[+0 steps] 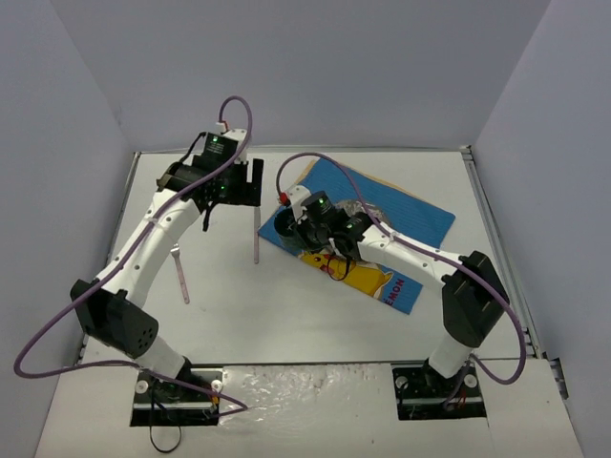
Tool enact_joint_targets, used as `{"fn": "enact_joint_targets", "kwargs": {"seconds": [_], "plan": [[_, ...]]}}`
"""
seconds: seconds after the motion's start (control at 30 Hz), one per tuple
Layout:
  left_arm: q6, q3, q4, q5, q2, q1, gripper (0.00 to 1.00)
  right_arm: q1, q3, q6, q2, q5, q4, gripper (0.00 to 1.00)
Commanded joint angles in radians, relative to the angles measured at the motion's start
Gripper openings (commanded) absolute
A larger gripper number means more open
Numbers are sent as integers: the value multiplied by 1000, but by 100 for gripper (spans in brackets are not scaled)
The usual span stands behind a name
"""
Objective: Set the dinner table for one person
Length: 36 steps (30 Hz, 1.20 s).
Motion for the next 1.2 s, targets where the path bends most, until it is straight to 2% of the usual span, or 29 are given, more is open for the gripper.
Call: {"fn": "enact_joint_targets", "kwargs": {"seconds": [0.0, 0.17, 0.3, 0.43, 0.6, 0.8, 1.17], "plan": [[-19, -71, 97, -13, -117, 72, 84, -86, -95, 29, -190, 69, 151, 0], [-9, -272, 184, -61, -239, 116, 97, -277, -221, 22, -301, 97, 216, 0], [-3, -447, 270, -64, -330, 134, 97, -460, -321, 12, -344, 64, 308, 0], [3, -593, 314, -76, -403, 145, 97, -696, -376, 30, -350, 16, 401, 0], [2, -729, 387, -97, -445, 148, 97, -834, -369, 38, -253, -40, 488, 0], [2, -748, 401, -98, -438, 146, 97, -912, -339, 15, -161, -94, 554, 0], [6, -747, 392, -108, -438, 146, 97, -934, -329, -67, -64, -115, 550, 0]]}}
